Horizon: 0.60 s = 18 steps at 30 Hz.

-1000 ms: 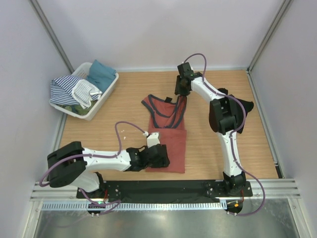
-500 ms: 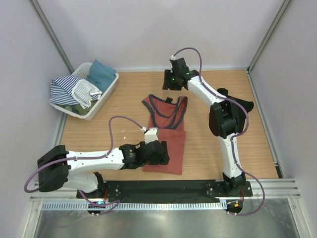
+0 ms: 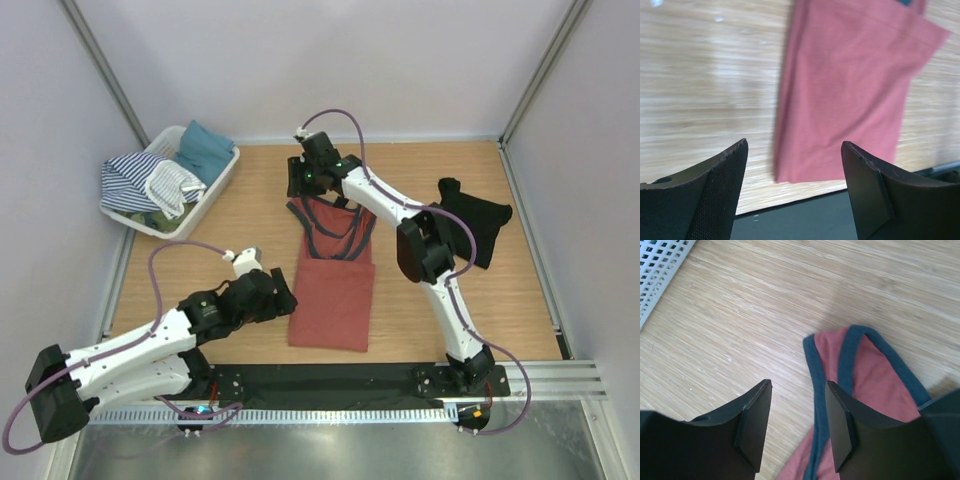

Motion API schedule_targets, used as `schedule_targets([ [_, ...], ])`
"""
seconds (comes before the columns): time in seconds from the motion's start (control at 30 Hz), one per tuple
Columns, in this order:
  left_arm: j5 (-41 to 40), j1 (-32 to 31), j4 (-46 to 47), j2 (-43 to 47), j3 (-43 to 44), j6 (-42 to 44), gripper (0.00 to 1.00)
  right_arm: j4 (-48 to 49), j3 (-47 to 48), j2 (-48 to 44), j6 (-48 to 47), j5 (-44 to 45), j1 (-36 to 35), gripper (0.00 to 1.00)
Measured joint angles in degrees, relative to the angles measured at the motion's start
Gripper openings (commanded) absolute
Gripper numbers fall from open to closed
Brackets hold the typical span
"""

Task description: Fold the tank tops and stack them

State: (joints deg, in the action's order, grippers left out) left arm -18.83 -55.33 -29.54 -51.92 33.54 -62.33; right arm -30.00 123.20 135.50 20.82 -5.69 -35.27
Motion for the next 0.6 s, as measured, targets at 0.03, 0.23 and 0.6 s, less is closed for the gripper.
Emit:
schedule_targets([
  [0.03,0.3,1.0,-0.9,1.3,-1.1,0.0,0.76,0.0,1.1,0.9,0.1,0.0,-0.3,0.55],
  [0.23,2.1,5.0,-3.7,4.7,-3.9,0.9,0.76,0.0,3.8,5.2,0.1,1.1,-1.7,0.51],
  [0.6,4.8,9.2,-3.8,4.7,-4.5,3.8,0.75,-1.6,5.5,10.0,-1.9,6.2,-4.4,0.5],
])
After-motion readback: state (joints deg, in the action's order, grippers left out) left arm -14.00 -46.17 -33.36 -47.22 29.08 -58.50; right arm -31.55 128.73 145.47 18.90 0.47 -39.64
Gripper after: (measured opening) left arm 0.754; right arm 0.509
